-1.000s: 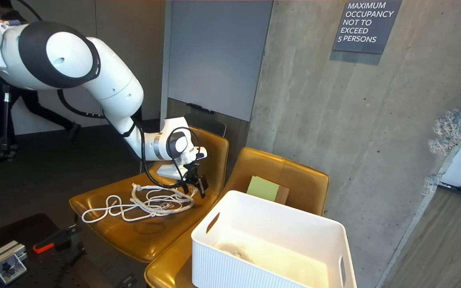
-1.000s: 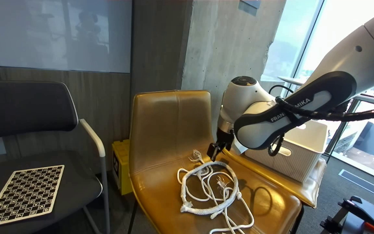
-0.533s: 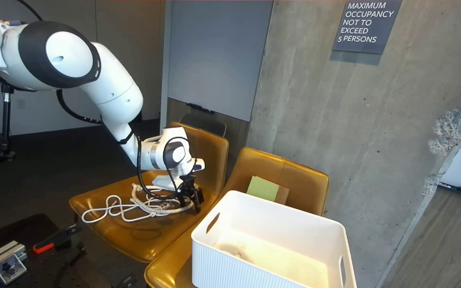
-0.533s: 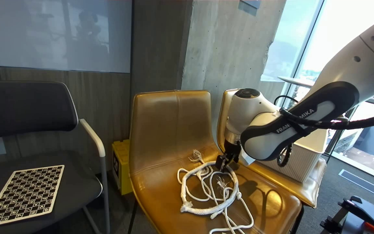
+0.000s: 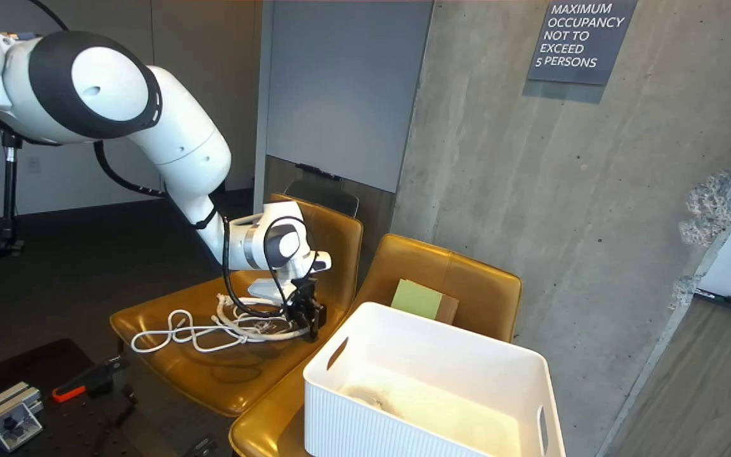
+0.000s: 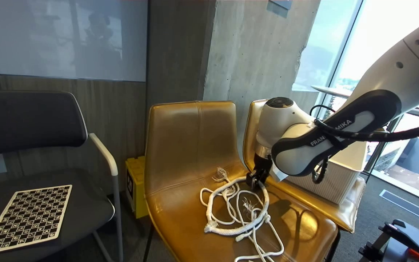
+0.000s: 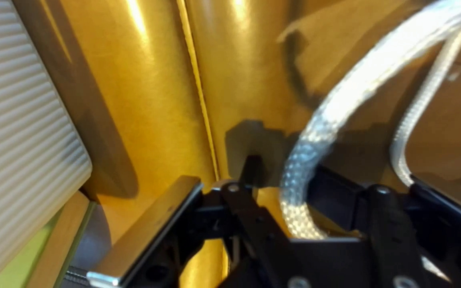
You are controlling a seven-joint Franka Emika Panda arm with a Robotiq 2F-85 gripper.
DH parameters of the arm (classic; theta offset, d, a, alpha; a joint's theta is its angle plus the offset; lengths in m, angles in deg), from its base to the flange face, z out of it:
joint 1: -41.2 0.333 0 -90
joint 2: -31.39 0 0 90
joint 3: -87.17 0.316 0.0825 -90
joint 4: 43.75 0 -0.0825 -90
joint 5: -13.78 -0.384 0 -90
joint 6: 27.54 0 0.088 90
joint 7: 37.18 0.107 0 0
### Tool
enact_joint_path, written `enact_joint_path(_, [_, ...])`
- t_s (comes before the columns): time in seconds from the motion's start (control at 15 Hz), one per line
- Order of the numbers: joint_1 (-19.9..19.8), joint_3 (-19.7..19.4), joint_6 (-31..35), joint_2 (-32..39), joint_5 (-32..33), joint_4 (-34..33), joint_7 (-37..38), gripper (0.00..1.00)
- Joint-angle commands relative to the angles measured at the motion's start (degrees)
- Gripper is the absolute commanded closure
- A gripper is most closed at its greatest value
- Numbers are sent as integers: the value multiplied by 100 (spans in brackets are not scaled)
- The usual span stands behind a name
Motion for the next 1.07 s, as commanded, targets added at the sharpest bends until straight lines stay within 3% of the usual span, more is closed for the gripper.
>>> enact_joint_path(0.0, [115, -25, -44, 21, 193, -12, 256, 99])
enact_joint_path(0.33, [656, -185, -20, -545, 528, 505, 574, 98])
enact_joint_path(0.73, [1572, -550, 33, -2027, 1394, 1588, 1240, 98])
enact_joint_path(1.0, [1363, -371, -525, -3190, 1762, 1983, 1159, 98])
